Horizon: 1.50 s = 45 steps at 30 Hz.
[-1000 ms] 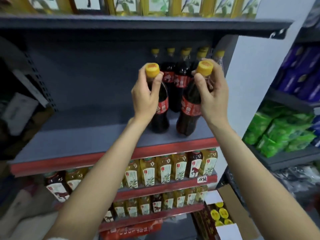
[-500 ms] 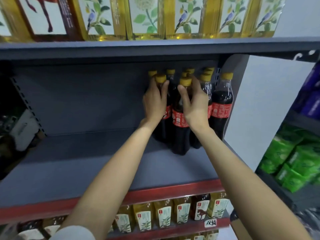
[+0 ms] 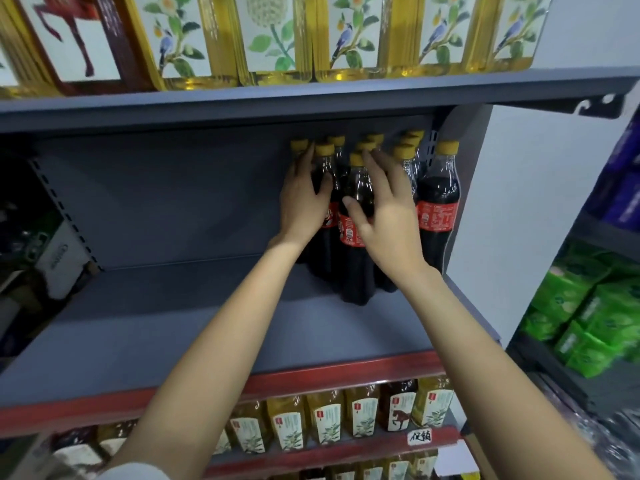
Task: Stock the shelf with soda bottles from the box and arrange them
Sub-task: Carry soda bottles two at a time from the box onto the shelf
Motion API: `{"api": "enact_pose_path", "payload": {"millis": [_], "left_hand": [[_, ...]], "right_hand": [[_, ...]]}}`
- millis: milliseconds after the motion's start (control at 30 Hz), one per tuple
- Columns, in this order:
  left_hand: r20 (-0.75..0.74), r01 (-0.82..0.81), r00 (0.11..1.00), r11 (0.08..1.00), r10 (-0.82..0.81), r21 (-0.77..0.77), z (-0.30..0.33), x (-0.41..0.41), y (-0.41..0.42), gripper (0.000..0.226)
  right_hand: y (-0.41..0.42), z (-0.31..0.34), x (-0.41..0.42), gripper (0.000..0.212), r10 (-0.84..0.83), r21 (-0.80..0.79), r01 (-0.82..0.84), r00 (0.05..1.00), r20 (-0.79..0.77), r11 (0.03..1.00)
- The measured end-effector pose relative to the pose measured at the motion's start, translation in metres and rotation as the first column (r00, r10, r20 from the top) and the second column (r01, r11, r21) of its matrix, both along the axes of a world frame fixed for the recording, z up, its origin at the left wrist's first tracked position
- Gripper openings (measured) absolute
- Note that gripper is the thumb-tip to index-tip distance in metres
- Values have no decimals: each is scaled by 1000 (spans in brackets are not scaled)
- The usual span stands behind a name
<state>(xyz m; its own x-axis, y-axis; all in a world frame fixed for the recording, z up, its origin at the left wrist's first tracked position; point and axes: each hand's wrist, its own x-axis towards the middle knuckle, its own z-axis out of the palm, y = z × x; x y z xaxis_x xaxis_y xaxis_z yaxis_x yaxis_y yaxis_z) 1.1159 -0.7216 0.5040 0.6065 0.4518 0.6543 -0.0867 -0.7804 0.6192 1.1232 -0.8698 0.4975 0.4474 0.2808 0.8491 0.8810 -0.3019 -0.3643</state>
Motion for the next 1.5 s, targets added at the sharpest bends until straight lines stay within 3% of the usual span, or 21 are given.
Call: {"api": "enact_pose_path", "payload": {"millis": [100,233,400,467,600,700,800,933,1067,1200,1367,1500], "left_hand": [[14,34,999,998,-34,-49,1,-27,-11,50],[135,19,991,996,-7,-89,-10,-96,-32,35],[451,-195,876,981,172,6,-42,-212,-59,20],[470,-265,852,964,229,11,-63,-260,-62,20],[286,-420,865,907,412,-39,-117,-366,-49,19],[-35,-533,846,843,531,-81,-166,-450,-32,22],[-344,-653,737,744,582,-143,-209,-539,-13,34],[-542,-815,554,543,632,-201,-247,-654,23,49],[-653,-904,409,379,637,-197,-273,-739,62,27],[-708,-951,304,254,638,-178,-289,-815,123,26],[-719,-958,287,203,633,-203,-315,-867,228,25],[-742,-961,273,212,612,-178,-337,-887,338,23]], "right_hand": [[-10,-7,-17,45,-12,12,12,1000,6,1000],[-24,-19,-60,28,-9,143,-7,994,110,990],[-26,-37,-143,15,202,281,-260,954,220,924],[-18,-53,-181,12,345,293,-394,915,207,871],[16,-109,-257,11,593,168,-591,804,45,789],[48,-159,-310,18,692,-40,-717,685,-229,696],[88,-211,-364,25,679,-215,-814,572,-460,540],[151,-258,-447,32,663,-331,-870,492,-564,365],[211,-294,-502,32,588,-400,-880,471,-658,258],[287,-319,-555,28,504,-469,-864,491,-710,182],[397,-334,-602,26,482,-546,-829,531,-697,124],[509,-348,-633,28,516,-566,-820,520,-681,79]]}}
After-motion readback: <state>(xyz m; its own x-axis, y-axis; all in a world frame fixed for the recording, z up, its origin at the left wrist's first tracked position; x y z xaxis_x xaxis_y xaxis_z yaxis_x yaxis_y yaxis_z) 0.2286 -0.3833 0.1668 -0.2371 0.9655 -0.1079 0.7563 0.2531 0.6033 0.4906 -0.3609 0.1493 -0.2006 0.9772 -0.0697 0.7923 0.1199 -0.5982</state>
